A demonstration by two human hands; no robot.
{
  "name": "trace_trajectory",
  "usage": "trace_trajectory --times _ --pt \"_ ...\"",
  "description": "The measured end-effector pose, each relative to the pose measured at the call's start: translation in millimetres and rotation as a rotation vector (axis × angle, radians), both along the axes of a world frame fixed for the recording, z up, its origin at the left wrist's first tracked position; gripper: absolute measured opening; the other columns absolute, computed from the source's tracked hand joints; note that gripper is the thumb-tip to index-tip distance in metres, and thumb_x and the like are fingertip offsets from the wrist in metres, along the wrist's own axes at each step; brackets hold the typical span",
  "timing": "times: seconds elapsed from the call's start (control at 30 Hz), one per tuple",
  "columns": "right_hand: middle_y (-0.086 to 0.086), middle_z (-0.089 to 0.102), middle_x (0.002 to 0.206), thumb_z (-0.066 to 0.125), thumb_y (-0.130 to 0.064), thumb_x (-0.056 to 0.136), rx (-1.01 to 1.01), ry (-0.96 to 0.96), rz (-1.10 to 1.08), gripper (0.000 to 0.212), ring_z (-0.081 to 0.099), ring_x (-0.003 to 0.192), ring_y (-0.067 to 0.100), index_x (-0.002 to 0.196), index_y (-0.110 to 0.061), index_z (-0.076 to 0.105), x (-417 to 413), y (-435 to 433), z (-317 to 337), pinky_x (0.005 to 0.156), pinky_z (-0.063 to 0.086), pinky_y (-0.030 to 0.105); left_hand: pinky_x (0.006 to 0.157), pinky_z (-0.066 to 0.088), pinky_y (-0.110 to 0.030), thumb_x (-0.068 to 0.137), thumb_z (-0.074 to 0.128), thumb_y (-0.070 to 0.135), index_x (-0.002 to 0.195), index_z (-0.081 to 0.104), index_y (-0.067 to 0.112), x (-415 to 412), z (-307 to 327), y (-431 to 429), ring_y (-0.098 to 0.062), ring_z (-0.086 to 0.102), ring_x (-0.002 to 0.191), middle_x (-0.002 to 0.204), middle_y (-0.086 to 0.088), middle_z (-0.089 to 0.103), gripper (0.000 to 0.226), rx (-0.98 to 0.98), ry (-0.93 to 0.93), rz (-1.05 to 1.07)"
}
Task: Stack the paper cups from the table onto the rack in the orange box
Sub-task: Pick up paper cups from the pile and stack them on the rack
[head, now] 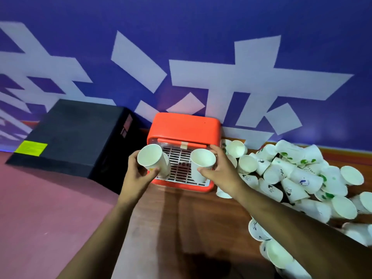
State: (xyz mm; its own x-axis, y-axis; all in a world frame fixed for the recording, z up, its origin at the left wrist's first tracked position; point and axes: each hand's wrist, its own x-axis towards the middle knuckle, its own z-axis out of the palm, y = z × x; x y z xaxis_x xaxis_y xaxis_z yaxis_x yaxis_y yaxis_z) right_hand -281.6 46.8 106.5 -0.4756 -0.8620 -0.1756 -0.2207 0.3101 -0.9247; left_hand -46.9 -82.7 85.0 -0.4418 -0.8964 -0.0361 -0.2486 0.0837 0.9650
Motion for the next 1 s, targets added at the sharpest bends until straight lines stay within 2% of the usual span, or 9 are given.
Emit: trace_trajectory --times 0.1,0.23,0.37,0.47,0.53,0.6,0.77,0.87,1.0 --pt "-0.001 0.056 0.123 0.08 -0.031 0.067 0.003 0.048 -0.047 0.062 0.058 0.109 0.011 0.119 -0.04 0.048 18.6 -16.4 -1.4 0.095 0.052 0.038 0.093 0.044 -0.01 0.079 0.083 0.006 0.138 0.041 0.016 2.9 -7.6 -18.5 0.01 0.053 0.113 0.128 0.013 0.052 0.073 -0.014 -0.013 -0.012" --pt "0.0 0.057 0.117 0.078 -0.042 0.059 0.02 0.105 -0.105 0.062 0.06 0.105 0.018 0.112 -0.042 0.046 35.0 -31.0 -6.4 0.089 0.054 0.043 0.099 0.046 -0.019 0.08 0.083 0.008 0.139 0.043 0.024 0.4 -23.8 -35.3 -0.004 0.054 0.124 0.134 0.008 0.054 0.074 -0.039 -0.025 -0.095" --pt "0.001 0.054 0.117 0.083 -0.029 0.064 -0.005 0.116 -0.137 0.06 0.057 0.106 0.017 0.112 -0.035 0.046 45.1 -38.8 -10.3 0.087 0.052 0.034 0.1 0.044 -0.021 0.075 0.085 0.013 0.134 0.047 0.031 -2.2 -36.9 -46.6 0.001 0.054 0.118 0.125 0.029 0.054 0.072 -0.099 -0.096 -0.118" --pt "-0.002 0.055 0.113 0.085 -0.017 0.069 -0.022 0.078 -0.142 0.06 0.056 0.1 0.008 0.115 -0.027 0.047 52.0 -44.0 -14.1 0.082 0.047 0.016 0.105 0.033 -0.016 0.07 0.079 0.04 0.142 0.046 0.027 -0.5 -52.2 -53.7 -0.008 0.045 0.127 0.133 0.019 0.052 0.08 -0.139 -0.232 -0.187" --pt "-0.01 0.055 0.112 0.084 -0.01 0.071 -0.029 0.056 -0.148 0.059 0.054 0.098 -0.002 0.114 -0.029 0.048 56.2 -49.5 -14.8 0.078 0.043 0.007 0.117 0.028 -0.029 0.07 0.074 0.055 0.151 0.037 0.031 5.3 -65.6 -61.1 -0.013 0.037 0.138 0.148 0.011 0.046 0.093 -0.086 -0.295 -0.261" --pt "-0.015 0.056 0.115 0.084 -0.012 0.071 -0.05 0.045 -0.138 0.061 0.056 0.104 0.0 0.114 -0.037 0.048 61.6 -56.7 -14.3 0.083 0.047 0.013 0.118 0.033 -0.043 0.073 0.079 0.054 0.154 0.03 0.037 12.0 -73.4 -68.2 -0.014 0.037 0.143 0.154 0.012 0.042 0.097 -0.013 -0.25 -0.365" --pt "-0.01 0.055 0.118 0.083 -0.011 0.072 -0.127 0.013 -0.119 0.059 0.055 0.113 0.015 0.115 -0.033 0.048 82.2 -79.8 -10.4 0.085 0.051 0.021 0.105 0.046 -0.022 0.082 0.077 0.032 0.145 0.04 0.04 24.5 -61.2 -68.9 -0.004 0.054 0.131 0.143 0.018 0.055 0.074 0.252 -0.004 -0.339" --pt "-0.011 0.053 0.121 0.082 -0.024 0.072 -0.167 0.114 -0.135 0.062 0.054 0.114 0.013 0.123 -0.029 0.047 85.6 -87.4 -3.9 0.093 0.049 0.029 0.107 0.046 -0.025 0.093 0.07 0.013 0.147 0.044 0.023 23.8 -60.0 -71.9 -0.007 0.056 0.129 0.142 0.008 0.057 0.061 0.222 0.005 -0.345" --pt "-0.011 0.052 0.125 0.079 -0.032 0.07 -0.145 0.185 -0.144 0.066 0.053 0.117 0.012 0.126 -0.031 0.044 81.4 -89.1 -6.6 0.098 0.048 0.039 0.109 0.046 -0.033 0.094 0.07 0.023 0.134 0.057 0.022 15.4 -66.6 -74.8 -0.005 0.058 0.123 0.131 0.009 0.063 0.042 0.161 -0.091 -0.328"
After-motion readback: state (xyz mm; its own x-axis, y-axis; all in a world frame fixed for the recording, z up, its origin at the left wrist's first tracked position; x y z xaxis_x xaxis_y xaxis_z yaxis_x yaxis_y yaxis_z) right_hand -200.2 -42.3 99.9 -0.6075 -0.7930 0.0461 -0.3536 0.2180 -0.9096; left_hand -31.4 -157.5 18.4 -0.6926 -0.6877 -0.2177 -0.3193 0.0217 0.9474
